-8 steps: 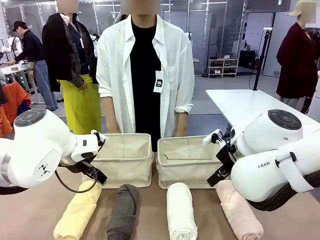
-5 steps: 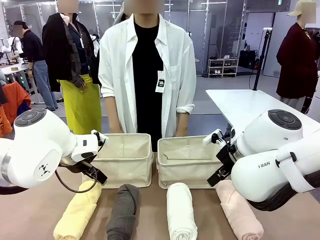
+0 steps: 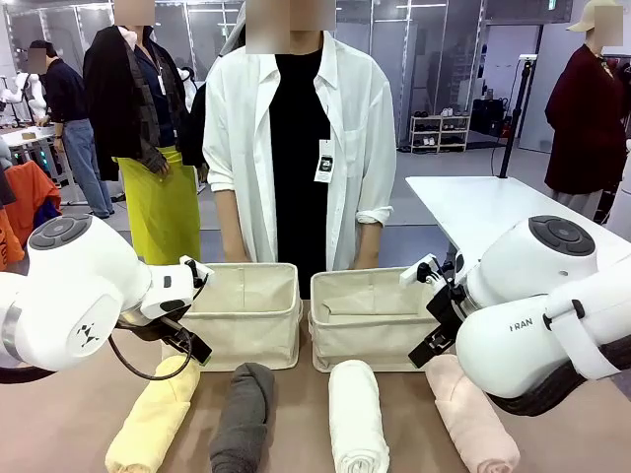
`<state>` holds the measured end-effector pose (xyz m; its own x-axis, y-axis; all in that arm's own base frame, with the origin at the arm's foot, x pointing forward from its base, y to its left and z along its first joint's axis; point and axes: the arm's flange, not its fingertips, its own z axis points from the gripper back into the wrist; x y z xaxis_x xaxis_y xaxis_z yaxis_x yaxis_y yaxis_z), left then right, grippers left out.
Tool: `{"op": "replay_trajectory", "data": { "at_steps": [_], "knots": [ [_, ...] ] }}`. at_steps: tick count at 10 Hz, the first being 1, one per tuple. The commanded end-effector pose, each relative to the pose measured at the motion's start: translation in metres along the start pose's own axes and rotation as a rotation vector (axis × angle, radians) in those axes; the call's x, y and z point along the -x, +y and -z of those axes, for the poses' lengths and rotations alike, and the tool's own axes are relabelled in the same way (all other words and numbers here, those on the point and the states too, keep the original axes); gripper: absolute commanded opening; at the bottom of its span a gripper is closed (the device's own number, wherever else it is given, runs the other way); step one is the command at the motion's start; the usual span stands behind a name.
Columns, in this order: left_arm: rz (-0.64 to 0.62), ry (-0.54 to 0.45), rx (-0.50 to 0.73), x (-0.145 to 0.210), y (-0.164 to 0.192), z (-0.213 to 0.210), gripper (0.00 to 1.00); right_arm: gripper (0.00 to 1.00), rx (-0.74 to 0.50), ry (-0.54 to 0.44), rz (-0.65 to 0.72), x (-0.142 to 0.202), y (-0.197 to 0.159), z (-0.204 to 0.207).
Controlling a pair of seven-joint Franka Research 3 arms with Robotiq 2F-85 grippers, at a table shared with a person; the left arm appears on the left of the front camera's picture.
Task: Divide the towels into two baskets.
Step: Pick up one hotel-folded towel and place it in the Fabric basket indicated by the person.
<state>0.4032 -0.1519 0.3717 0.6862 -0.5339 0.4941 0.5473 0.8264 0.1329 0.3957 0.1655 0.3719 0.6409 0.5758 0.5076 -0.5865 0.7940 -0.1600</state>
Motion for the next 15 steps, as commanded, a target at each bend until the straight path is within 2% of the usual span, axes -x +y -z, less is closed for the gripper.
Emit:
{"op": "replay_trajectory", "data": {
  "at_steps": [1, 3, 5, 8, 9, 10, 12, 14, 15],
  "knots": [
    [-0.001, 0.000, 0.000, 0.000, 0.000, 0.000, 1.00, 1.00, -0.001, 0.000, 0.001, 0.000, 0.001, 0.000],
    [0.000, 0.000, 0.000, 0.000, 0.000, 0.000, 1.00, 1.00, 0.000, 0.000, 0.000, 0.000, 0.000, 0.000],
    [0.029, 0.025, 0.032, -0.006, 0.006, -0.010, 1.00, 1.00, -0.062, -0.007, 0.034, -0.007, -0.012, -0.017],
    [-0.017, 0.089, 0.295, -0.019, 0.036, -0.031, 1.00, 1.00, -0.238, 0.041, 0.137, -0.023, -0.044, -0.039],
    [-0.043, 0.098, 0.374, -0.022, 0.051, -0.041, 1.00, 1.00, -0.351, 0.039, 0.185, -0.024, -0.056, -0.045],
    [-0.103, 0.075, 0.448, -0.020, 0.072, -0.046, 1.00, 1.00, -0.478, 0.039, 0.234, -0.026, -0.069, -0.045],
    [-0.205, -0.023, 0.768, -0.002, 0.108, -0.049, 1.00, 1.00, -0.768, -0.022, 0.393, -0.011, -0.100, -0.047],
    [-0.407, -0.164, 0.958, 0.044, 0.156, -0.043, 1.00, 1.00, -0.930, -0.136, 0.608, 0.031, -0.138, -0.045],
    [-0.510, -0.225, 0.974, 0.072, 0.177, -0.040, 1.00, 1.00, -0.929, -0.168, 0.707, 0.057, -0.156, -0.042]
  ]
}}
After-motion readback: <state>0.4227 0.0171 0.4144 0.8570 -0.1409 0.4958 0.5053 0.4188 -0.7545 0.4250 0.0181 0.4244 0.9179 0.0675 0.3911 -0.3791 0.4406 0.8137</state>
